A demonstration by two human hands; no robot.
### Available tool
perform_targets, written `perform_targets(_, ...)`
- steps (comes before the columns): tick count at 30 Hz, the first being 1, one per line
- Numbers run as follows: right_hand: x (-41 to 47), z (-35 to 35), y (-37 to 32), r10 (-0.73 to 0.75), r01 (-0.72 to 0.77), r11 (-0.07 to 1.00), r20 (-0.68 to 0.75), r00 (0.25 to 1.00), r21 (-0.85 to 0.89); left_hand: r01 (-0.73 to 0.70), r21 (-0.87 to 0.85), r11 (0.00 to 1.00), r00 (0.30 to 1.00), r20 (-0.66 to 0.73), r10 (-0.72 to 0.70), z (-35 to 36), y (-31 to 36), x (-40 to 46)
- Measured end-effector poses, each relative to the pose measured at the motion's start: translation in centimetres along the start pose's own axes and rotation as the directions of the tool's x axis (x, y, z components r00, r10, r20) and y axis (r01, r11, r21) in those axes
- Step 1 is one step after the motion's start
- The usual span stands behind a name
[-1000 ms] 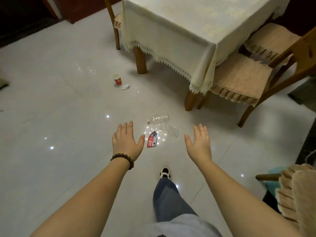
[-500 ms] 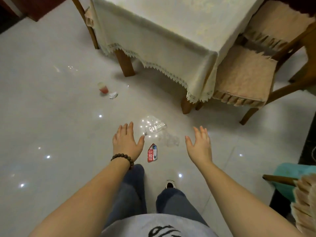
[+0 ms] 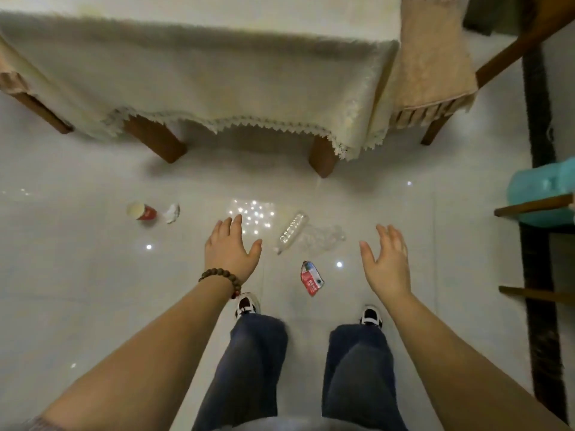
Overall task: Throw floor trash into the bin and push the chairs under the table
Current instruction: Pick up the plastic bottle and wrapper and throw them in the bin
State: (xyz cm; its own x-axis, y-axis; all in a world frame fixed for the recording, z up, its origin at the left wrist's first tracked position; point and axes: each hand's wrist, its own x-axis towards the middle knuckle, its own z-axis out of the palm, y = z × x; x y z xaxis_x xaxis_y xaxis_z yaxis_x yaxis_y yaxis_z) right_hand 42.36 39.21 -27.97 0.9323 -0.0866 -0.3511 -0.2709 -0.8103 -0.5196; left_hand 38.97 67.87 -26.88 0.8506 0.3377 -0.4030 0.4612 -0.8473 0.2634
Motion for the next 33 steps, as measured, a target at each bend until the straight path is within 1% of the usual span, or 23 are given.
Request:
perform_targets(4, -2.2, 4.5, -0.5, 0.110, -0.109, 0.994, 0.018, 0.994, -0.001, -0.112, 0.040, 0.993, 0.991, 0.073, 0.109, 0.6, -3.2, 3.2)
perform_targets(7, -2.6, 8.3, 0.6, 0.144, -0.144, 0.990, 0.028, 0.989, -0.002, -0.162, 0.041, 0.986, 0.981, 0.117, 0.157, 3.4, -4.1, 4.5)
perform_targets(9, -2.2, 11.4, 2.3, 0.159, -0.159, 0.987, 0.052, 0.986, -0.006, -0.185, 0.034, 0.982, 0.975, 0.129, 0.180, 6.7, -4.6, 5.5)
perform_targets(11, -1.0, 15.4, 5.0, 0.175, -0.175, 0.985, 0.081, 0.981, -0.005, -0.175, 0.016, 0.984, 0.976, 0.133, 0.172, 10.9, -5.3, 6.9)
perform_targets(14, 1.7, 23.0, 10.3, 0.178, -0.173, 0.984, 0.160, 0.971, -0.042, -0.142, -0.023, 0.990, 0.980, 0.136, 0.144, 19.3, -6.8, 9.8)
perform_targets(18, 5.4, 34.0, 18.2, 0.132, -0.105, 0.987, 0.239, 0.962, -0.122, -0.150, -0.026, 0.988, 0.973, 0.173, 0.152, 31.7, -9.4, 13.7)
perform_targets(21, 8.2, 41.4, 23.2, 0.080, -0.045, 0.990, 0.258, 0.963, -0.137, -0.153, -0.021, 0.988, 0.972, 0.178, 0.154, 40.0, -10.8, 17.1)
perform_targets(24, 10.9, 47.6, 26.8, 0.011, 0.025, 0.991, 0.260, 0.966, -0.133, -0.150, -0.035, 0.988, 0.974, 0.163, 0.154, 46.4, -11.4, 20.8)
perform_targets(27, 13.1, 52.1, 29.2, -0.033, 0.085, 0.979, 0.268, 0.963, -0.186, -0.137, -0.025, 0.990, 0.981, 0.132, 0.139, 50.7, -11.4, 24.5)
perform_targets(30, 14.1, 54.3, 30.5, -0.067, 0.118, 0.957, 0.195, 0.979, -0.266, -0.144, -0.052, 0.988, 0.985, 0.088, 0.148, 53.0, -11.2, 27.2)
perform_targets(31, 14.2, 54.6, 30.7, -0.087, 0.129, 0.955, 0.166, 0.982, -0.266, -0.148, -0.057, 0.987, 0.985, 0.085, 0.153, 53.5, -11.1, 27.8)
perform_targets(33, 14.5, 54.4, 30.7, -0.114, 0.138, 0.971, 0.130, 0.985, -0.194, -0.134, -0.057, 0.989, 0.985, 0.106, 0.139, 54.1, -10.9, 28.8)
